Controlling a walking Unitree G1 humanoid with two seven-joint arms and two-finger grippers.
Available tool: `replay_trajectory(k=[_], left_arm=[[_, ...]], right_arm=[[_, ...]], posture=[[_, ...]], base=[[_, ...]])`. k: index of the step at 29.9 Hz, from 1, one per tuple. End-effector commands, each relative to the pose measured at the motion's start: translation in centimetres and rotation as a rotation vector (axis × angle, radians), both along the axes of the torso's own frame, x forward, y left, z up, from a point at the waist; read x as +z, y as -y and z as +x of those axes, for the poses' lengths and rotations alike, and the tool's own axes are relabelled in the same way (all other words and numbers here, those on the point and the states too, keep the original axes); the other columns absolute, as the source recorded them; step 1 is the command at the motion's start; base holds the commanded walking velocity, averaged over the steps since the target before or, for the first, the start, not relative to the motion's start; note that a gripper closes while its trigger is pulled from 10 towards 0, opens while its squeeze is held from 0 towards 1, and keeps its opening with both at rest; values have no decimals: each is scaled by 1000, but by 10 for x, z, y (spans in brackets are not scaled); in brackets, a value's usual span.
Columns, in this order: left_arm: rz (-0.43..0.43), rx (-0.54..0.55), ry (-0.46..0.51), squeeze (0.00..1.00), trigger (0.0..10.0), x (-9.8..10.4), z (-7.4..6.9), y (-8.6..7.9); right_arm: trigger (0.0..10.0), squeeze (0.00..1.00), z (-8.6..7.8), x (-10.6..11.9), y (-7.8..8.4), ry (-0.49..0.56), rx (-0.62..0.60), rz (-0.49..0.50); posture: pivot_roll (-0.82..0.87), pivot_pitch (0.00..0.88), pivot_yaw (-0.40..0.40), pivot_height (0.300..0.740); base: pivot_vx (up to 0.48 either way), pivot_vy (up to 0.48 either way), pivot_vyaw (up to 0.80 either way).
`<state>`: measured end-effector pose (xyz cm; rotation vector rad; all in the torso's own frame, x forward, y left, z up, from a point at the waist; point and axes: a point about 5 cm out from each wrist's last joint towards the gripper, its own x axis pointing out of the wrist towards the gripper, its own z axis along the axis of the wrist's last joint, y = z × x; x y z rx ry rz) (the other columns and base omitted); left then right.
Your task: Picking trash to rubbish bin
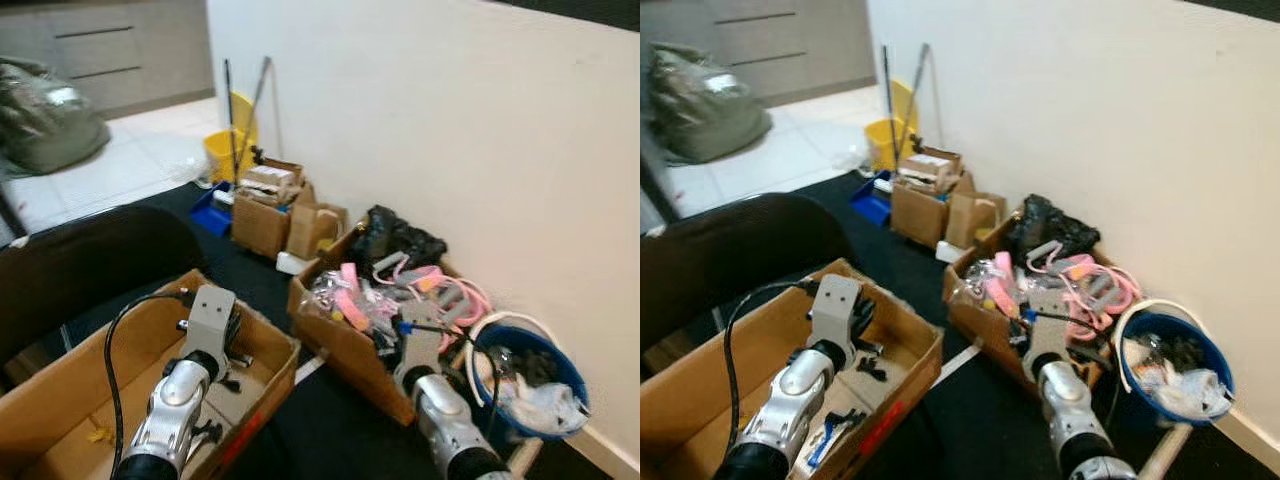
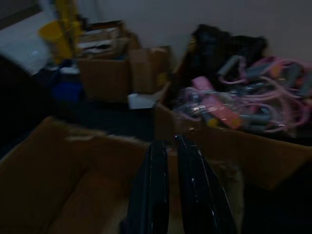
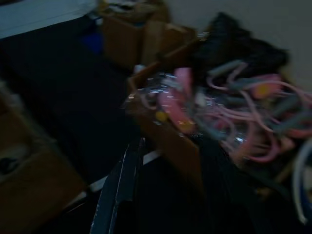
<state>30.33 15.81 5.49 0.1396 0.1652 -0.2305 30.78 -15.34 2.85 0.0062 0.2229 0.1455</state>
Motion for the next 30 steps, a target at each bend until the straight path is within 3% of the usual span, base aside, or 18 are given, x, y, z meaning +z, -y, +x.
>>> replay_trajectory(k=[1, 30], left_arm=[[11, -13, -6, 0, 10000, -2, -2, 1], [34, -57, 24, 0, 10000, 3, 0, 7]], right_arm=[[10000, 0, -3, -5, -3, -29, -9, 16], [10000, 0, -4, -4, 3, -20, -51, -1]], posture=[[69, 52, -3, 740], [68, 51, 3, 740]], base=[[0, 0, -800], [0, 0, -800]])
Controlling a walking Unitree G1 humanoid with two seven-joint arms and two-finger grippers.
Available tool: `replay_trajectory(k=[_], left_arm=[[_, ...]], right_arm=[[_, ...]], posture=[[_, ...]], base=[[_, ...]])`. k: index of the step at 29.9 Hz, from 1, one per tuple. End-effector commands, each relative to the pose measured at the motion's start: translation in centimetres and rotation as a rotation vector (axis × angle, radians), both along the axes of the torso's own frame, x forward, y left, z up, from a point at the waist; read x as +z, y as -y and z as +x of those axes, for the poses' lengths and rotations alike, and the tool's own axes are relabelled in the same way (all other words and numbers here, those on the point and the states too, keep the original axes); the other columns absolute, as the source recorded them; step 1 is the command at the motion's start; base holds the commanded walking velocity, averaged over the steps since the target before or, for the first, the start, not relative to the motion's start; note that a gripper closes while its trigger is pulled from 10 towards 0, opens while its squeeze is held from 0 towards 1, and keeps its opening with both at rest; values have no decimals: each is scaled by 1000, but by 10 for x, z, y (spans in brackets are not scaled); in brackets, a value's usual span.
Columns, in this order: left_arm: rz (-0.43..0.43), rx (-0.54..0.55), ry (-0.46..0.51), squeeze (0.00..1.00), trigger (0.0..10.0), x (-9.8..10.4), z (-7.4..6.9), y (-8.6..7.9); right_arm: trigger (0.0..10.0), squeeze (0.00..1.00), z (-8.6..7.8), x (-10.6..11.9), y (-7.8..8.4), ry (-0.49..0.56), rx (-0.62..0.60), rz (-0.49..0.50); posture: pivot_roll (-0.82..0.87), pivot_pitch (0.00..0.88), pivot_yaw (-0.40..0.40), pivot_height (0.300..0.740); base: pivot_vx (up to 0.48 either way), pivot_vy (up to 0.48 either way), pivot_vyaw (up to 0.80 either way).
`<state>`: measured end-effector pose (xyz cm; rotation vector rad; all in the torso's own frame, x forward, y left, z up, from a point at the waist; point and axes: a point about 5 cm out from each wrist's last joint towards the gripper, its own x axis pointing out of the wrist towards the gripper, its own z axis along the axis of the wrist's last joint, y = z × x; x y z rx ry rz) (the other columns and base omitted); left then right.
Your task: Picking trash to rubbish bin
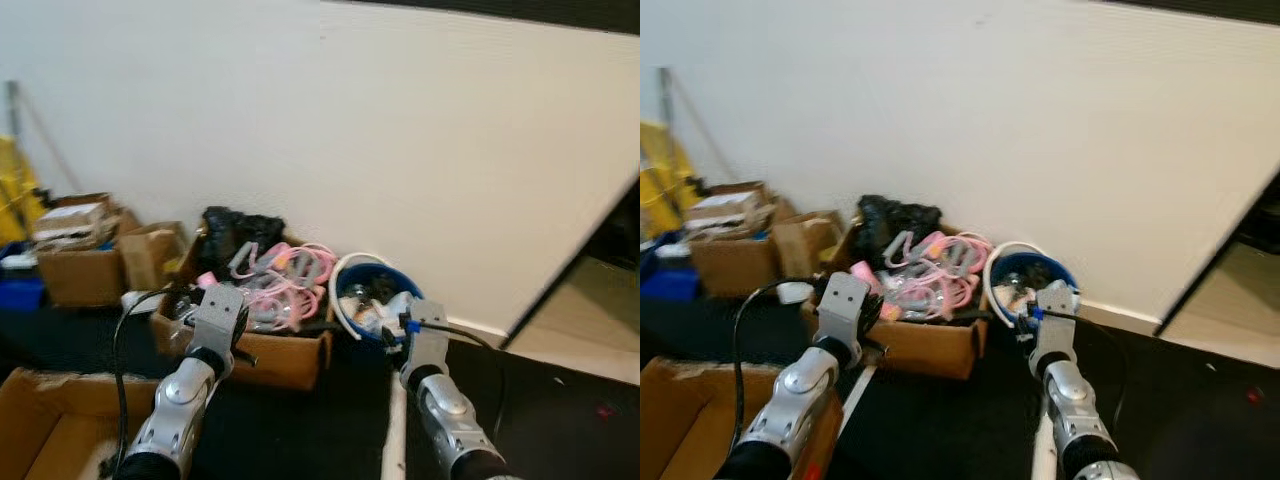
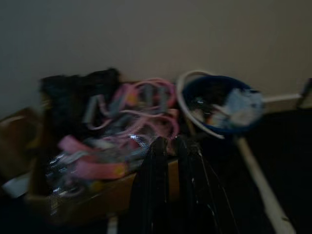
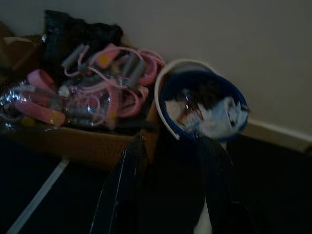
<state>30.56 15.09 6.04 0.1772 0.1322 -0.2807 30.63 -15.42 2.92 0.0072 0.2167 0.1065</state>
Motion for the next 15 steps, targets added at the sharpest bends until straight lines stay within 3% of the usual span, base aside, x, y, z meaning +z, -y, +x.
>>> replay_trajectory(k=[1, 15], left_arm=[[4, 0, -9, 0, 10000, -3, -2, -1], [-23, 12, 1, 0, 10000, -1, -1, -2]], right_arm=[[10000, 0, -3, -5, 2, -26, -12, 2], [10000, 0, -4, -6, 8, -38, -42, -14]], posture=[[68, 51, 3, 740], [64, 40, 6, 740]], base=[[0, 0, -800], [0, 0, -800]])
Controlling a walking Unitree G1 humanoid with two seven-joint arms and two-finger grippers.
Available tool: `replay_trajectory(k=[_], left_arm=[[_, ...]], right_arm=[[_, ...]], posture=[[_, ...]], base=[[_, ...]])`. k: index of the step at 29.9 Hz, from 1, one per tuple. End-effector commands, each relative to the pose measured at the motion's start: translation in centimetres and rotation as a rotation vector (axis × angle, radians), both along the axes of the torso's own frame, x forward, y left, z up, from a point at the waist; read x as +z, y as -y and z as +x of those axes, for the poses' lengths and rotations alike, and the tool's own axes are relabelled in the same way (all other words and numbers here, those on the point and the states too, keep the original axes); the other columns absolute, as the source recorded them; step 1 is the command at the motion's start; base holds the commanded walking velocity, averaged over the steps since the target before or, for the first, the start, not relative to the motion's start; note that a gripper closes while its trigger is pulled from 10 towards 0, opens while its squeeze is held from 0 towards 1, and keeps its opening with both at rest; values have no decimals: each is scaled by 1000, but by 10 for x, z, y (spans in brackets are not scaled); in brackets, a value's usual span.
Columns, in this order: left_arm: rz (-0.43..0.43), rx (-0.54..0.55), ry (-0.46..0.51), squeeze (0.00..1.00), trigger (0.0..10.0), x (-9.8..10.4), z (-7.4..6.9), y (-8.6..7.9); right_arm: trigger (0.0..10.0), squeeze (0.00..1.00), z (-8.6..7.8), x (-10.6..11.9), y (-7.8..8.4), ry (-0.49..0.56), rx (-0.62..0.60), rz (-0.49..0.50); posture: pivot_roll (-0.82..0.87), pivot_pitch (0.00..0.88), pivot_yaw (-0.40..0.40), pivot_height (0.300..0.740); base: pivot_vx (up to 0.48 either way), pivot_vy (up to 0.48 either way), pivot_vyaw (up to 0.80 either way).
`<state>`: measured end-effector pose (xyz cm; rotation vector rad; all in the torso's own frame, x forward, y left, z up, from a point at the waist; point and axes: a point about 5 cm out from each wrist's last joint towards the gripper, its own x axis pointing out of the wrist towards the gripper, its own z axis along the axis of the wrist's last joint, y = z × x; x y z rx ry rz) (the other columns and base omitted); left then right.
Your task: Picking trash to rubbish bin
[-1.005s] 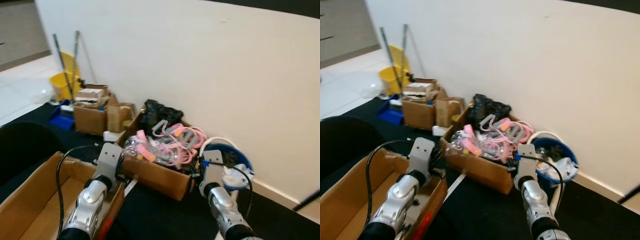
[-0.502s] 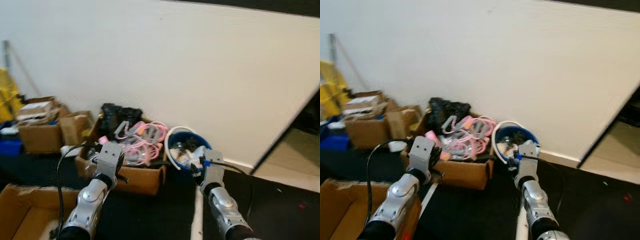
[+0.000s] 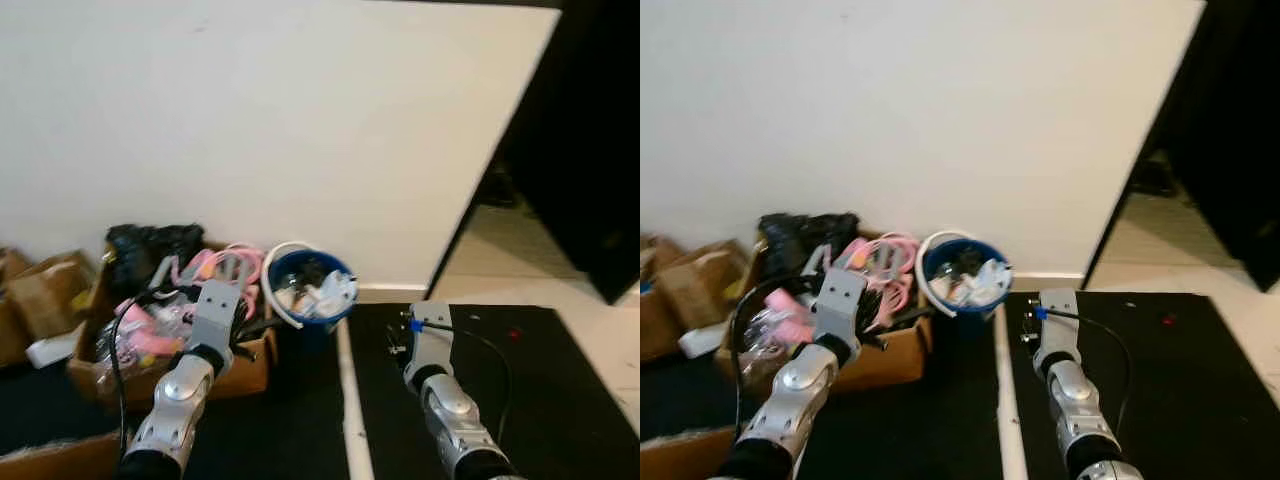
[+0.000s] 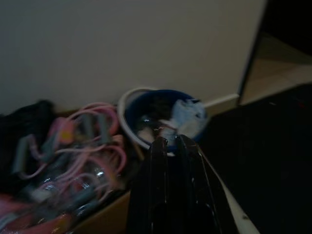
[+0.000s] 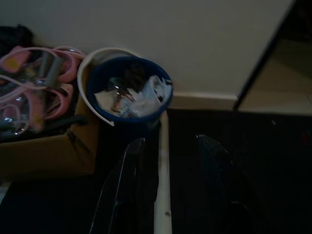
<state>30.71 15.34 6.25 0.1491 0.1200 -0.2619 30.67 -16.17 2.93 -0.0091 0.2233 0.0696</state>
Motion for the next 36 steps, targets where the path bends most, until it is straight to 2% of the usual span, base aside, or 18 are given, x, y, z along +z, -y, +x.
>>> replay_trajectory(k=[1, 36], left_arm=[[6, -8, -9, 0, 10000, -3, -2, 0], [13, 0, 9, 0, 10000, 0, 2, -1]], right_arm=[[10000, 0, -4, -6, 0, -33, -7, 7], [10000, 0, -4, -6, 3, -35, -21, 3]], posture=[[64, 40, 6, 740], [60, 42, 7, 740]], base=[[0, 0, -800], [0, 0, -800]])
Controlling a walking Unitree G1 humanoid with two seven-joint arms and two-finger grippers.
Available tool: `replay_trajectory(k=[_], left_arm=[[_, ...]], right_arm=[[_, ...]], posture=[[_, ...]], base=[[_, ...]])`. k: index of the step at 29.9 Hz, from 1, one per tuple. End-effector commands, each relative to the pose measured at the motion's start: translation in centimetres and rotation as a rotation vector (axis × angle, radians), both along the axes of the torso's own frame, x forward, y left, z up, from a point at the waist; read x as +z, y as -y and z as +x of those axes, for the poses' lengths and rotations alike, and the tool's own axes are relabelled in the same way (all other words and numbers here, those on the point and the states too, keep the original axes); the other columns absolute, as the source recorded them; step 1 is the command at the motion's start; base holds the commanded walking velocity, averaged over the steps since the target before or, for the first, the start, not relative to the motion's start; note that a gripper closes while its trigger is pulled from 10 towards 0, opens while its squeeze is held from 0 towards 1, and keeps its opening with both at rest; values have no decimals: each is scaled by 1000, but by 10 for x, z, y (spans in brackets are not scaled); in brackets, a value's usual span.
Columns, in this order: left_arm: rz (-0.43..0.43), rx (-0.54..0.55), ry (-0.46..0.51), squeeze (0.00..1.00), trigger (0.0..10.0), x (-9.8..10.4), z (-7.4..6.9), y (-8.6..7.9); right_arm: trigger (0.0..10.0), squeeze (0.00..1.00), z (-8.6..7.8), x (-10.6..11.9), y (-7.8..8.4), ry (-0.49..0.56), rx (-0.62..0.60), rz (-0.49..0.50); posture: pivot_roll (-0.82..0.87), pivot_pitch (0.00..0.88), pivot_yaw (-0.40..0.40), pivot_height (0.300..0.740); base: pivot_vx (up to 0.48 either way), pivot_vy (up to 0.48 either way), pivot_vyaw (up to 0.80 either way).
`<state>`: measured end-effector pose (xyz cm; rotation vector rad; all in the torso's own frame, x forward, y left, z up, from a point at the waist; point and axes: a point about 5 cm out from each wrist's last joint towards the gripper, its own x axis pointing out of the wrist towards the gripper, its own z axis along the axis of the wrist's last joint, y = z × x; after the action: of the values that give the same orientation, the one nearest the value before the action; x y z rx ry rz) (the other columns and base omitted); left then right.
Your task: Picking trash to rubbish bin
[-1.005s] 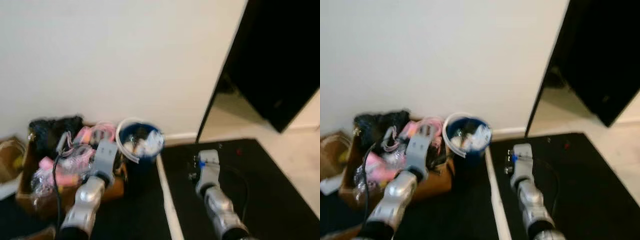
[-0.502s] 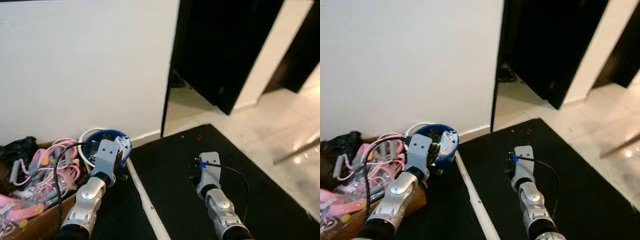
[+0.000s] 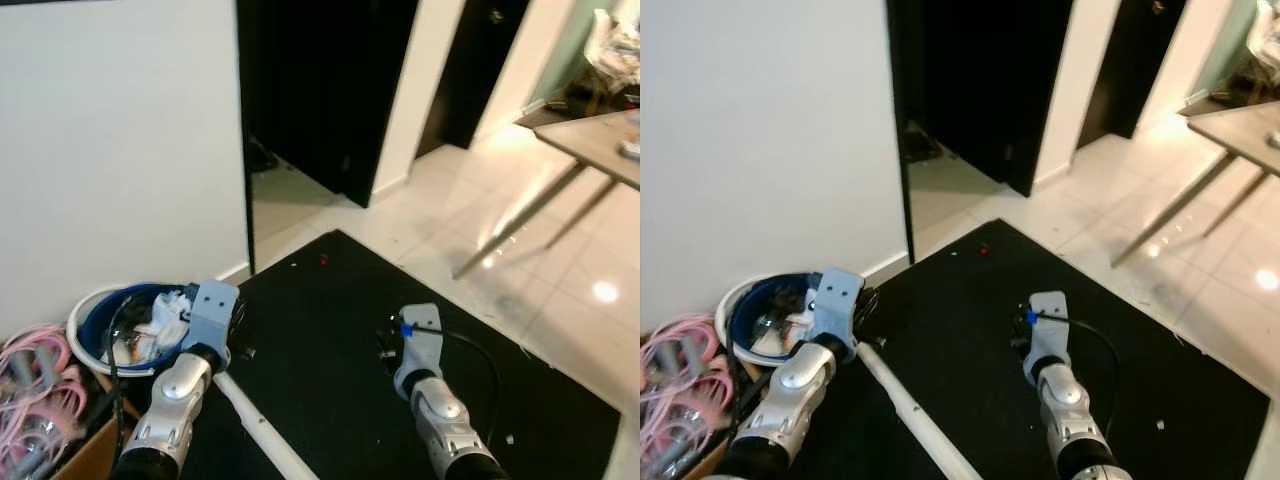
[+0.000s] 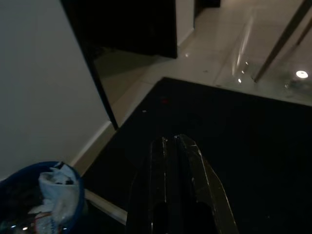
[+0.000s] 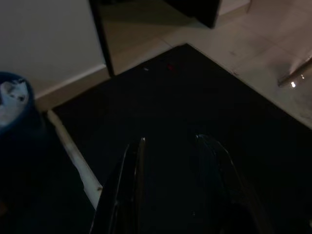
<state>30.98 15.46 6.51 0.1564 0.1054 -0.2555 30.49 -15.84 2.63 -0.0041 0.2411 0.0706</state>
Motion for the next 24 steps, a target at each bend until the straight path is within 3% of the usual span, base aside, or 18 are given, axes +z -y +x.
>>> replay_trajectory(k=[1, 24], left_arm=[[8, -5, -6, 0, 10000, -2, -1, 1], [-19, -7, -12, 0, 10000, -1, 1, 2]], right_arm=[[10000, 0, -2, -2, 6, -17, -21, -1], [10000, 0, -1, -2, 7, -15, -26, -3]], posture=[[61, 41, 7, 740], [56, 43, 9, 740]], base=[[0, 0, -800], [0, 0, -800]])
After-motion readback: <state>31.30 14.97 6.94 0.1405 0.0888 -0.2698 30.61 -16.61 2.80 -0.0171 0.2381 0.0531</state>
